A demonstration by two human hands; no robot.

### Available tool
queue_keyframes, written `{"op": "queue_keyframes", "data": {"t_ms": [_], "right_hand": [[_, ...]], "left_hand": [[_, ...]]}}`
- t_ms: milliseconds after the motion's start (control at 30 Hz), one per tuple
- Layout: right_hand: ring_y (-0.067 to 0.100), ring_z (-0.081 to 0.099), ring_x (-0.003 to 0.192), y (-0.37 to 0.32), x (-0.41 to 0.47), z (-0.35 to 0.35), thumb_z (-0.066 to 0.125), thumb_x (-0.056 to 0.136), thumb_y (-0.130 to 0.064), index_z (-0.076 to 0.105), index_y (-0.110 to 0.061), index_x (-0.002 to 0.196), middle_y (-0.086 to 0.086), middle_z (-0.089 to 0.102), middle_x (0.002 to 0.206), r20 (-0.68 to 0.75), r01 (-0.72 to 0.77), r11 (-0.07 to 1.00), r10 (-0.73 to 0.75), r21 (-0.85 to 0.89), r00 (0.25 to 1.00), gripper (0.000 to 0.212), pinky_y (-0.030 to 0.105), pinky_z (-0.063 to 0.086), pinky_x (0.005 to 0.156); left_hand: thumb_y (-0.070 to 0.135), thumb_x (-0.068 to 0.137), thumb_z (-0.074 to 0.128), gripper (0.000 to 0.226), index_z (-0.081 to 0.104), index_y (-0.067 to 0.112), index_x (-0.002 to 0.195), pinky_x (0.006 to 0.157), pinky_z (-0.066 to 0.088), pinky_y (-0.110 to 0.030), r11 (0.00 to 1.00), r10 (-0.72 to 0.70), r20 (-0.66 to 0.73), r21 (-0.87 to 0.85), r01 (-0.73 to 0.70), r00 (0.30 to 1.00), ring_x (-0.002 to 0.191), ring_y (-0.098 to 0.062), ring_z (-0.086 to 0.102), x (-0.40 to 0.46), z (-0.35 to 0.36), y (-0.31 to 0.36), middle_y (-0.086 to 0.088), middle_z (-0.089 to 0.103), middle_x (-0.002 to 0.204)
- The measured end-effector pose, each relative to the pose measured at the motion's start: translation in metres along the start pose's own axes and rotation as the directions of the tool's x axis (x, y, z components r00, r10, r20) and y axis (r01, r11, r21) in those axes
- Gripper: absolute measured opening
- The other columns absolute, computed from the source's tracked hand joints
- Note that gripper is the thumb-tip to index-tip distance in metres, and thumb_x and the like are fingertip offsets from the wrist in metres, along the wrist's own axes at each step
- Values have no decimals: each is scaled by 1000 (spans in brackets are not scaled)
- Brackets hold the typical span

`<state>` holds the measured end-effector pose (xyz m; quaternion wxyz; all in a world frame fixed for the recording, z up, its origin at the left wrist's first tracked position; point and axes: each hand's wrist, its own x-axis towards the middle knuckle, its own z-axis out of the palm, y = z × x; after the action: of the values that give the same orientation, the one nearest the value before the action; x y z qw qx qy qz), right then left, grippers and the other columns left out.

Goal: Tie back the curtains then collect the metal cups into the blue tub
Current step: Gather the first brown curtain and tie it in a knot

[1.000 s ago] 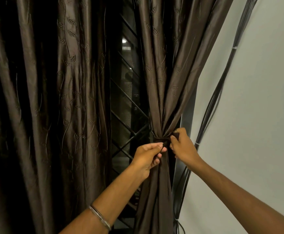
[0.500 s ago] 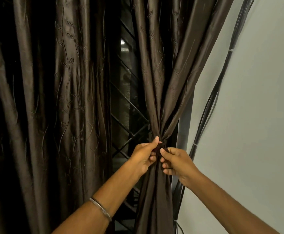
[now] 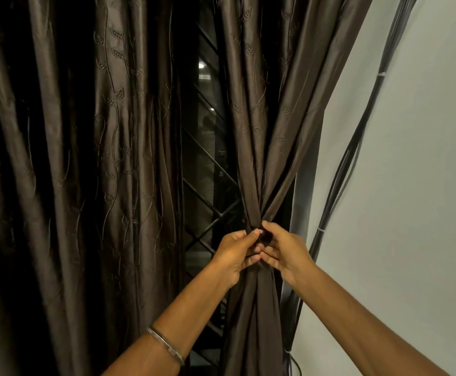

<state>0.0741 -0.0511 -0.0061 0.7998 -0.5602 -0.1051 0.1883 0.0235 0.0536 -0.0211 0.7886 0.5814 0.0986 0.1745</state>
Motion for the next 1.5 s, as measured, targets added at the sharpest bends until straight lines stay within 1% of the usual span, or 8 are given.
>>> {"op": "queue_keyframes", "data": {"t_ms": [333,600,767,933,1033,1200,1333,1500], "right_hand": [[18,63,74,17,8,8,73,86,-14,61,-8,106,14,67,88,-208,157,986,-143,53,968,24,29,52,62],[5,67,54,18,3,3,72,84,-12,71,-11,82,4,70,67,-193,377,872,-447,-310,874,3,16,50,46],[18,70,71,15,9,-4,69,85,-20,75,-15,74,4,73,71,-152,303,853,-397,-425,905,14,34,59,65],[12,61,65,11,9,-6,69,85,-6,70,-1,92,10,68,79,-196,224,961,-253,-161,947,9,16,49,49],[11,57,60,15,13,-7,69,84,-7,64,-8,92,7,62,75,-202,157,987,-158,-22,966,9,19,47,47],[11,49,57,21,23,-14,57,85,-1,50,-19,71,1,53,66,1,58,996,-58,67,998,24,24,36,49],[17,57,60,27,30,-17,48,78,14,51,-16,99,12,62,88,143,-16,992,-2,128,990,36,25,39,49],[18,57,70,24,21,-14,55,81,12,58,-13,88,12,62,87,72,160,987,-159,-16,985,25,27,43,59]], "left_hand": [[12,94,62,12,73,7,95,64,57,-20,968,47,-224,-230,-100,973,73,-9,70,1,21,-17,-7,75,85],[8,91,66,10,72,10,84,47,49,-12,925,-1,-329,-359,-124,944,56,-5,63,-1,33,-23,-3,70,70],[10,90,68,6,73,13,88,46,47,-11,923,14,-347,-356,-146,938,56,-2,62,-4,35,-28,-1,70,71],[9,88,70,8,72,7,96,50,49,-12,926,12,-347,-351,-141,938,65,-5,67,-4,35,-32,-4,72,79],[9,88,69,9,72,6,96,51,51,-13,926,-16,-313,-362,-103,950,64,-5,68,-7,35,-32,-3,72,78],[8,89,68,12,70,2,99,53,54,-15,921,-64,-279,-387,-52,958,64,-7,69,-5,26,-27,-7,72,80],[10,92,64,9,71,5,92,50,52,-14,918,-89,-226,-397,-8,970,54,-4,63,-4,20,-28,-4,72,72],[9,93,63,10,69,11,86,49,48,-12,914,-82,-222,-405,-16,972,56,-2,59,-2,16,-30,4,67,63]]}}
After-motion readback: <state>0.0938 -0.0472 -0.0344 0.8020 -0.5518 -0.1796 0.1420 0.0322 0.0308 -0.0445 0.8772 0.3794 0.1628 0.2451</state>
